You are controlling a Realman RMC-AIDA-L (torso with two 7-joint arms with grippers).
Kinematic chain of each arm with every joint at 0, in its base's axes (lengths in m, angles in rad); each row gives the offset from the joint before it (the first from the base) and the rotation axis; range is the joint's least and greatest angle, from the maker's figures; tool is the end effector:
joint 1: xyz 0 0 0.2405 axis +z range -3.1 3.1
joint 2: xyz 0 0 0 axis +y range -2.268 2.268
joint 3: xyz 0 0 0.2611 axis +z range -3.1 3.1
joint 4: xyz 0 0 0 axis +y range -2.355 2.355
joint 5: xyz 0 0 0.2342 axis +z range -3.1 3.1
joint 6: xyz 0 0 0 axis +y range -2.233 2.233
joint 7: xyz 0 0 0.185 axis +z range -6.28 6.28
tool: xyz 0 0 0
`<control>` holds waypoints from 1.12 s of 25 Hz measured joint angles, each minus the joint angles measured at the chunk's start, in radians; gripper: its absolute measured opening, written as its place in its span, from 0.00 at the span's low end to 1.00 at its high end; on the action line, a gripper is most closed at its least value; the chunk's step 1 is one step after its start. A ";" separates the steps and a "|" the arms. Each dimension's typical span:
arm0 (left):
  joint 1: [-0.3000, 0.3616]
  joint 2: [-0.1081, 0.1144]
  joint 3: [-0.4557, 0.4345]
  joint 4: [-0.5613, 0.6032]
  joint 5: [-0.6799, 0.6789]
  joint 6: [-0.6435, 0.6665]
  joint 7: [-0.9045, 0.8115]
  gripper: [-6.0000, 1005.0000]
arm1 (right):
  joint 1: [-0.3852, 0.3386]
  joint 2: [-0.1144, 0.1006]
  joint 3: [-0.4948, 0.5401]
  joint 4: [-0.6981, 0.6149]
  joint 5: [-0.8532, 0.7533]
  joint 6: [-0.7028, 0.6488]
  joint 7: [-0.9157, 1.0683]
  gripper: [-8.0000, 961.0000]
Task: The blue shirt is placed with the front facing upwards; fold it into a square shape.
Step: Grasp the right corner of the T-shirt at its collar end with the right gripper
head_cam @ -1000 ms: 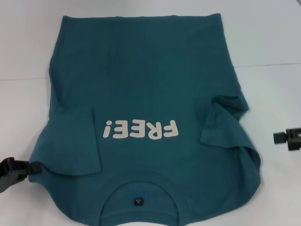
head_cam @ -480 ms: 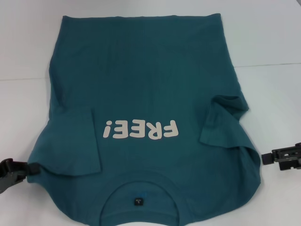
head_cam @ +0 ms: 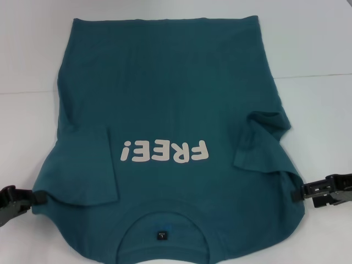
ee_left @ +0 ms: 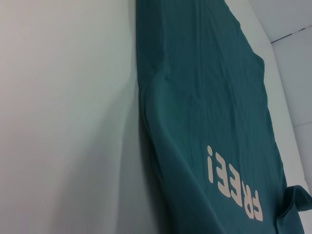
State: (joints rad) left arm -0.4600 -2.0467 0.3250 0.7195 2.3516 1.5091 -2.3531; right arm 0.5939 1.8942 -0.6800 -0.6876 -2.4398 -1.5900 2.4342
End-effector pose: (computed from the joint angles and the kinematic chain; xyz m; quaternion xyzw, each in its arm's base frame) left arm -0.3668 0.3433 0.0138 -0.6561 -0.7016 -0.2367 0.1457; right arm 0.3385 0.3688 0.0286 -0.7564 0.6457 0.0372 0.0978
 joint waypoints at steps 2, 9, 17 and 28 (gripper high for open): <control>0.001 0.000 0.000 0.000 0.000 -0.001 0.000 0.04 | 0.003 0.003 -0.003 0.000 -0.001 0.005 0.005 0.90; 0.001 0.000 0.001 -0.012 0.000 -0.016 0.000 0.04 | 0.010 0.013 -0.012 0.021 -0.002 0.023 0.008 0.89; 0.001 0.000 0.000 -0.016 0.000 -0.021 0.000 0.04 | 0.011 0.018 -0.018 0.027 -0.005 0.060 0.034 0.88; 0.000 0.000 -0.002 -0.022 -0.003 -0.026 0.000 0.04 | 0.063 0.047 -0.031 0.038 -0.041 0.106 0.051 0.86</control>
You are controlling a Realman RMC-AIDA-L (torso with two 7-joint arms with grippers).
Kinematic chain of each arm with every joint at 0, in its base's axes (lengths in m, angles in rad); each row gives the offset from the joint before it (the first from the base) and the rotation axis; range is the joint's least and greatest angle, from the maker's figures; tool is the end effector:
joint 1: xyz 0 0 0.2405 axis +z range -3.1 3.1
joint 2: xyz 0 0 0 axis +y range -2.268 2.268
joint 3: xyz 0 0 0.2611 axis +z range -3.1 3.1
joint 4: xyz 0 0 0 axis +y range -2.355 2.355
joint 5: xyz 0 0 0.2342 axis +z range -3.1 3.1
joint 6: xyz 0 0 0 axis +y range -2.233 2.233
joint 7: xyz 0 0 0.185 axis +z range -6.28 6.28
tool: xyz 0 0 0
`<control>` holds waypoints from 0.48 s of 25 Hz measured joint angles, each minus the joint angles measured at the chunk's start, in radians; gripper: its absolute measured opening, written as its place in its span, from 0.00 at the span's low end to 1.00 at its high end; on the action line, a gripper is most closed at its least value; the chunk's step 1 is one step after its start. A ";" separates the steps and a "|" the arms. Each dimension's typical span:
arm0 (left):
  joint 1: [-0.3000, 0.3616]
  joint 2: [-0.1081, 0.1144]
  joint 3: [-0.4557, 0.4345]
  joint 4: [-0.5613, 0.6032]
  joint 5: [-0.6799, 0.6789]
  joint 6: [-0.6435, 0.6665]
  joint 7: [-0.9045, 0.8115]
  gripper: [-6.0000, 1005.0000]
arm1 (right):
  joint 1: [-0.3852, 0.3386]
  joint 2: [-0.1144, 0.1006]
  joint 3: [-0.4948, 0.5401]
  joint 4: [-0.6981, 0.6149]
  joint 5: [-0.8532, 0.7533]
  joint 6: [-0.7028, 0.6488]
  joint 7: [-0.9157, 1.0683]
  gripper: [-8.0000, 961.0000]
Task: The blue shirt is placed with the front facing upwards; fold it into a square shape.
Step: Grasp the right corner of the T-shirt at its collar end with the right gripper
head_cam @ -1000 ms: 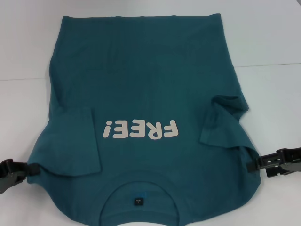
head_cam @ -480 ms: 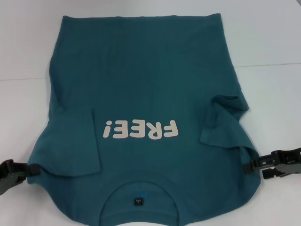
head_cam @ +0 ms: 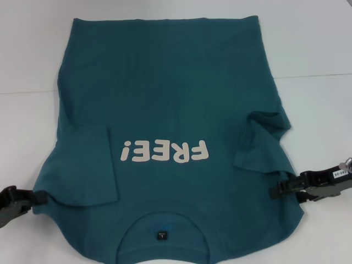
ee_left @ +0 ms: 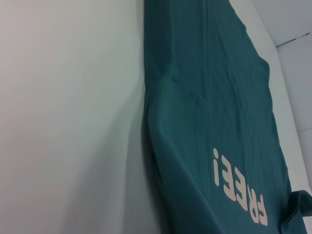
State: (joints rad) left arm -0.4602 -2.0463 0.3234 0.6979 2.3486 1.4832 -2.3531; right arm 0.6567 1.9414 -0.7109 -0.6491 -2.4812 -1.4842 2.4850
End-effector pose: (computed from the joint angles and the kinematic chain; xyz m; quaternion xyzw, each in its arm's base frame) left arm -0.3699 0.3442 0.0101 -0.6488 -0.7068 -0.2391 0.1495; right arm 0.3250 0.3878 -0.0020 -0.7540 0.6472 0.0225 0.1102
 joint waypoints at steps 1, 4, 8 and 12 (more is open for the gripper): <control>0.000 0.000 0.000 0.000 0.000 0.000 0.000 0.04 | 0.003 0.001 0.000 0.000 -0.009 0.002 0.004 0.86; 0.000 0.000 -0.002 0.000 -0.003 0.000 0.000 0.04 | 0.014 0.007 0.000 -0.005 -0.039 0.013 0.024 0.86; 0.000 0.000 -0.002 0.000 -0.004 0.000 0.000 0.04 | 0.015 0.010 0.005 -0.013 -0.042 0.015 0.028 0.85; 0.000 0.000 -0.001 0.000 -0.005 0.000 0.000 0.03 | 0.015 0.010 0.002 -0.013 -0.048 0.017 0.032 0.85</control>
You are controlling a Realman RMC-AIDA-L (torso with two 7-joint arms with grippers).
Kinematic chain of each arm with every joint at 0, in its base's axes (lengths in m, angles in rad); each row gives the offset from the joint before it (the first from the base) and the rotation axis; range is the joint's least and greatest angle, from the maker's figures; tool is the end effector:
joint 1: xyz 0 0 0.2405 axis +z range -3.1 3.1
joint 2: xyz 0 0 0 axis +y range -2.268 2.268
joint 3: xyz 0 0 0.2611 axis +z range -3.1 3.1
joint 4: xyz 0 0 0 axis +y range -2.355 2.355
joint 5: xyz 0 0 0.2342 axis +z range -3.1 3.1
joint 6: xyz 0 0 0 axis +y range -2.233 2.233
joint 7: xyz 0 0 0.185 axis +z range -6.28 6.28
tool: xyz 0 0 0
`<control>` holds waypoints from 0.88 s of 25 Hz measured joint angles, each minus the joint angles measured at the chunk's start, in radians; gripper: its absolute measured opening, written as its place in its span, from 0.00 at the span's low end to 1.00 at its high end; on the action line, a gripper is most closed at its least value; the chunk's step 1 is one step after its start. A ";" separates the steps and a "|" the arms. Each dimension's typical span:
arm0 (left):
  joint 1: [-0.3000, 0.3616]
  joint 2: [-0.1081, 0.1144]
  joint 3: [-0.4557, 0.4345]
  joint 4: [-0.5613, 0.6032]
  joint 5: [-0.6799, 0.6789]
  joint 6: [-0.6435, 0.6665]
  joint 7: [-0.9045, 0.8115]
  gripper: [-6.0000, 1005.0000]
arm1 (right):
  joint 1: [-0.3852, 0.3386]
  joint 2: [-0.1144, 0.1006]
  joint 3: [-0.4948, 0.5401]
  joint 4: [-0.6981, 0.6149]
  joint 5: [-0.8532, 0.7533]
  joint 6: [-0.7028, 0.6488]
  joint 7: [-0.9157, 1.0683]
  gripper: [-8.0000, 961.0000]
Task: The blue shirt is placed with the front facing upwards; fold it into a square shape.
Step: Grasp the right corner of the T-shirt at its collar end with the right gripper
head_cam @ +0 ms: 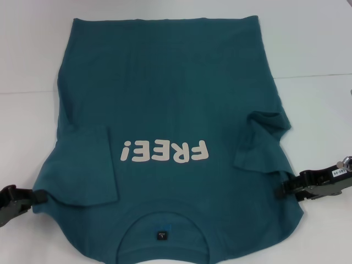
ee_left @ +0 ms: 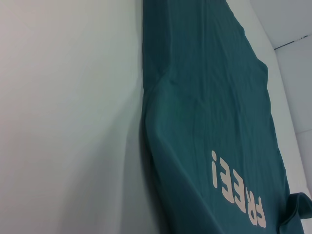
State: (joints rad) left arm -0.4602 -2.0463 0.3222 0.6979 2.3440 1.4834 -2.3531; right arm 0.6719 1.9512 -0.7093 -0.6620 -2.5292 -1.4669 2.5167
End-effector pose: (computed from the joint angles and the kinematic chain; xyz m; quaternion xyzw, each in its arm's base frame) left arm -0.3694 0.3448 0.0107 -0.6482 -0.7064 -0.2418 0.1497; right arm 0.3254 0.3922 -0.0029 -0.7495 0.6503 0.0063 0.1238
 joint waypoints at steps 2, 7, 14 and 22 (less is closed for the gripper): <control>0.000 0.000 0.000 0.000 0.000 0.000 0.000 0.03 | 0.000 0.000 0.000 0.000 -0.001 0.001 0.001 0.75; 0.000 0.000 0.002 0.000 0.000 0.000 0.000 0.04 | 0.000 -0.002 -0.001 -0.001 -0.001 0.003 0.002 0.55; 0.000 0.000 0.001 0.000 0.003 0.003 -0.001 0.04 | 0.000 -0.008 0.001 -0.001 -0.002 0.003 0.004 0.31; 0.001 0.000 0.002 0.000 0.008 0.000 -0.001 0.03 | -0.011 -0.022 0.006 -0.001 -0.003 -0.006 0.003 0.05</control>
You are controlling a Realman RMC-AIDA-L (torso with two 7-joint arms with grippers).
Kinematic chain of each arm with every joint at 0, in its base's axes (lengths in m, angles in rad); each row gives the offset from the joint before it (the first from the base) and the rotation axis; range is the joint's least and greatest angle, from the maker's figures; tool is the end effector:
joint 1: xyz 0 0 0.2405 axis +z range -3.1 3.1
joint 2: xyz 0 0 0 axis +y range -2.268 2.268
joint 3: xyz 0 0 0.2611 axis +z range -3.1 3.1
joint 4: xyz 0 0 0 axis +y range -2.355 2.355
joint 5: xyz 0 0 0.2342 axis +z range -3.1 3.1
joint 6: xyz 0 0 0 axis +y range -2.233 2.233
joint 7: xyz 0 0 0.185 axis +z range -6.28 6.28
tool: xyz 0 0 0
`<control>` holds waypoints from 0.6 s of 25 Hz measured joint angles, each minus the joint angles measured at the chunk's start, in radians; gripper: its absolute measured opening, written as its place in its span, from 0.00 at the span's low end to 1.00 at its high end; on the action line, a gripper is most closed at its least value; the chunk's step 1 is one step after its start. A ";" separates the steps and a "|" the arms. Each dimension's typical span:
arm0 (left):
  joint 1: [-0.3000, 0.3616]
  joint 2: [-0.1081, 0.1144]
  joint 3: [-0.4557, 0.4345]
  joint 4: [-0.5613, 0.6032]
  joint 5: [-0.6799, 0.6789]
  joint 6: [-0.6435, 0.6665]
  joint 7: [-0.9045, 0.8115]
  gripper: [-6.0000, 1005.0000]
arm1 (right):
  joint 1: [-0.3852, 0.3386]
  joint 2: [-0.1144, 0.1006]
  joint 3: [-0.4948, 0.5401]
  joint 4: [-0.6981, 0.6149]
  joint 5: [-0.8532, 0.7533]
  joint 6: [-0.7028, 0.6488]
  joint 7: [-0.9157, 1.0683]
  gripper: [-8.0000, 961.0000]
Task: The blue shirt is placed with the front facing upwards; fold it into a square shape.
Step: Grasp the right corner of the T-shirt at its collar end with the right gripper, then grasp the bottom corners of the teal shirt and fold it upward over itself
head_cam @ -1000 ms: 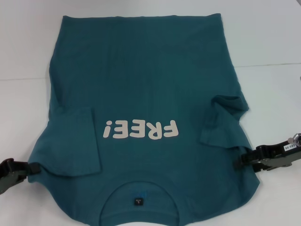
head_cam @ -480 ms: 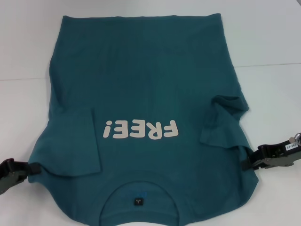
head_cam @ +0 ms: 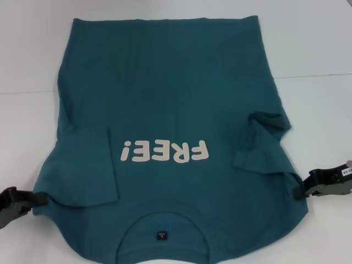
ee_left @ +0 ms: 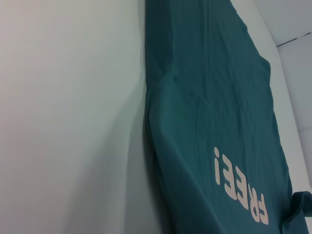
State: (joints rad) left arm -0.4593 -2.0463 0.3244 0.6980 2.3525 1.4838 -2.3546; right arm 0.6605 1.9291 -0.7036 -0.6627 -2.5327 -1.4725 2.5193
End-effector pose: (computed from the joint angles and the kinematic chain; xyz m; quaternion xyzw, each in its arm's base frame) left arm -0.3705 0.3434 0.0096 -0.6485 -0.7079 -0.2369 0.1490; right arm 0.3341 0.3909 0.0086 -0.7434 0.6555 0.0039 0.1331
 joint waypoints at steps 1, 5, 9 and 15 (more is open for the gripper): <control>0.000 0.000 0.001 0.000 0.000 0.000 0.000 0.03 | -0.001 -0.001 0.000 0.000 0.000 -0.003 -0.002 0.03; 0.001 0.000 0.003 0.000 0.001 0.006 0.000 0.03 | -0.002 -0.003 0.001 0.000 0.000 -0.015 -0.018 0.01; 0.000 0.000 0.009 0.005 0.016 0.035 0.006 0.03 | -0.004 -0.003 0.001 -0.005 0.001 -0.038 -0.038 0.01; -0.005 0.001 0.016 0.027 0.082 0.082 0.009 0.03 | -0.017 -0.007 0.001 -0.045 0.000 -0.088 -0.035 0.02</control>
State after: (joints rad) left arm -0.4644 -2.0454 0.3408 0.7250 2.4341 1.5660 -2.3459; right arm 0.6438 1.9226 -0.7024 -0.7074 -2.5325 -1.5605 2.4844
